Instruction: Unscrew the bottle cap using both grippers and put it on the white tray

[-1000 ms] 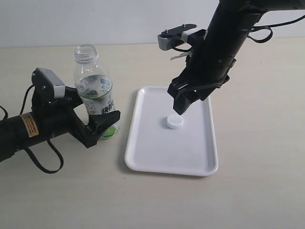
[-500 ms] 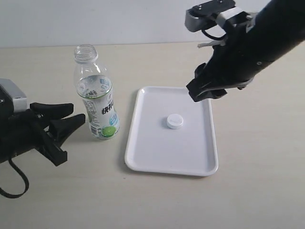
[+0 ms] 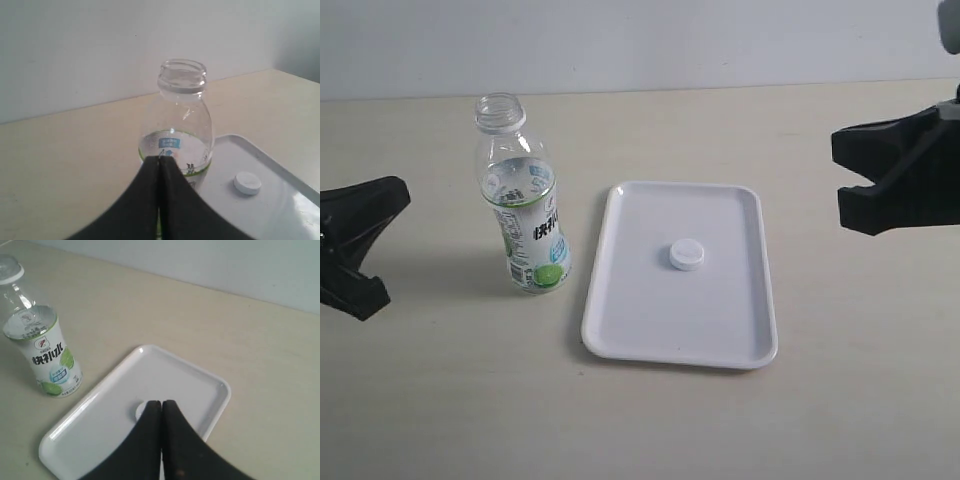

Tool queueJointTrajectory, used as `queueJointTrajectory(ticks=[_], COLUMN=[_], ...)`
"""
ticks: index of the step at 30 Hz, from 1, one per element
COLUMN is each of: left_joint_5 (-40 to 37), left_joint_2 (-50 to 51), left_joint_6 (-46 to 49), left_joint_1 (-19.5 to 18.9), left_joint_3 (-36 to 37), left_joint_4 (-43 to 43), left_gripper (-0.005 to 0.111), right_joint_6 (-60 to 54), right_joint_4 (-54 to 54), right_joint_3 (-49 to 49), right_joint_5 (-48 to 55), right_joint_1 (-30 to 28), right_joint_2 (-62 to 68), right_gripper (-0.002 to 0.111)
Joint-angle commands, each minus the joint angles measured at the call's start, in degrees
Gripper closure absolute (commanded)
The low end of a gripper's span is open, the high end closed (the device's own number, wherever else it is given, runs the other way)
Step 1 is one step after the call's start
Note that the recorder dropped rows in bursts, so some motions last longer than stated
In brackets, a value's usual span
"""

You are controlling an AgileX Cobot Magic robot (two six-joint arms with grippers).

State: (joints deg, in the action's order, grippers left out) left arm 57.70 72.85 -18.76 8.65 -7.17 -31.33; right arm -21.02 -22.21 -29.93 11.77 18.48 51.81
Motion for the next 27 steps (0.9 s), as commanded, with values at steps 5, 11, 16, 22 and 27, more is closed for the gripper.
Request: queueJointTrajectory(ticks=[5, 11, 16, 22, 27], left_joint_5=[-12.85, -18.93, -18.93, -18.93, -18.93], left_joint_2=[-17.51, -22.39, -22.39, -22.39, -22.38], left_joint_6=[-5.44, -10.38, -10.38, -10.38, -9.54], left_joint_1=[-0.11, -0.11, -0.11, -0.11, -0.11], left_joint_3=[0.51, 0.51, 0.51, 0.51, 0.51], left_joint_4=[2.25, 1.33, 1.33, 1.33, 1.33], left_gripper=[0.107, 0.107, 0.107, 0.107, 0.107], right_joint_6=[-0.28, -0.11, -0.11, -0.05, -0.05], right_joint_4=[-0.29, -0.29, -0.29, -0.29, -0.29], right_joint_3=[3.52, 3.51, 3.51, 3.51, 3.51], right_joint_5=[-4.08, -3.96, -3.96, -3.96, -3.96], right_joint_1=[-0.17, -0.17, -0.17, -0.17, -0.17], right_joint_2=[-2.02, -2.02, -2.02, -2.02, -2.02], right_gripper=[0.108, 0.108, 0.108, 0.108, 0.108])
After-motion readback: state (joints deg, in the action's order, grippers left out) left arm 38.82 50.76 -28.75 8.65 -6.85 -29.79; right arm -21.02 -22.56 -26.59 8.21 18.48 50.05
